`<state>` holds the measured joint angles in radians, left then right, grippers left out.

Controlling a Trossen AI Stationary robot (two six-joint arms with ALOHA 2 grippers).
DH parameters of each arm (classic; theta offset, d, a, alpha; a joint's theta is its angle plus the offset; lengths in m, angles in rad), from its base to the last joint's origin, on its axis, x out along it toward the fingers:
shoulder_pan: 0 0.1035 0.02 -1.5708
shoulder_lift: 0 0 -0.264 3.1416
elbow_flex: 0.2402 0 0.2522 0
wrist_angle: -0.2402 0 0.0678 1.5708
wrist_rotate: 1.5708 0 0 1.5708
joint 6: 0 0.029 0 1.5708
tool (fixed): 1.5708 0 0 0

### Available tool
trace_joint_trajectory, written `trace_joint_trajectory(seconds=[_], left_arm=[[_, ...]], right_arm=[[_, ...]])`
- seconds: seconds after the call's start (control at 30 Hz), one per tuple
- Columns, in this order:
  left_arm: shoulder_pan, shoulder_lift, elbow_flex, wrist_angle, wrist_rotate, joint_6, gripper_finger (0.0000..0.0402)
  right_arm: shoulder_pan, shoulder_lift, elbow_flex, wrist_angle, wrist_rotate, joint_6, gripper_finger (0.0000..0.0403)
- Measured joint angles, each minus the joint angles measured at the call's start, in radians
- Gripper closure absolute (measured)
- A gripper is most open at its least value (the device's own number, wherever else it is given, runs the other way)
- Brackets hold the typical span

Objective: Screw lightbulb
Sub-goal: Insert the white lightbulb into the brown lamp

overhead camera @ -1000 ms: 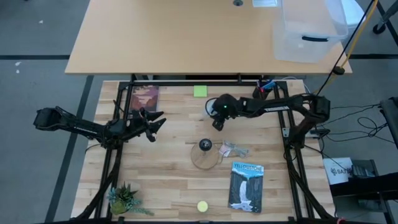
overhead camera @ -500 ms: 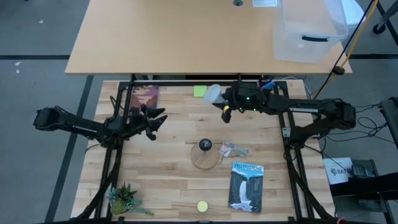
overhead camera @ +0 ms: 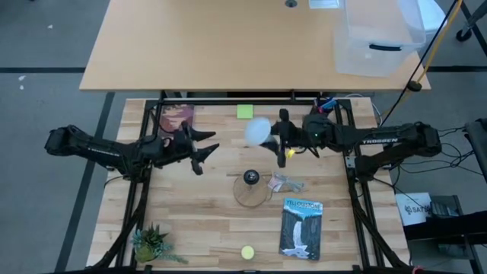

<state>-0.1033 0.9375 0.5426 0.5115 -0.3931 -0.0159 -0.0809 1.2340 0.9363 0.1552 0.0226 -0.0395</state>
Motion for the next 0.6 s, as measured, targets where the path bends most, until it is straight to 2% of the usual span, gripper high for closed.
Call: trace_joint_trajectory(seconds=[0.13,0.33,0.6], left_arm=[[-0.019,-0.001,0.003,0.002,0.0,0.0,0.0188],[-0.038,-0.001,0.002,0.002,-0.001,0.0,0.0188],[-0.052,-0.001,0.002,0.018,-0.004,0.0,0.0188]], right_arm=[[0.057,0.0,-0.006,0.065,0.002,-0.011,0.0255],[0.127,0.0,-0.098,0.291,0.002,-0.003,0.0253],[0.179,0.008,-0.273,0.73,0.008,0.03,0.0256]])
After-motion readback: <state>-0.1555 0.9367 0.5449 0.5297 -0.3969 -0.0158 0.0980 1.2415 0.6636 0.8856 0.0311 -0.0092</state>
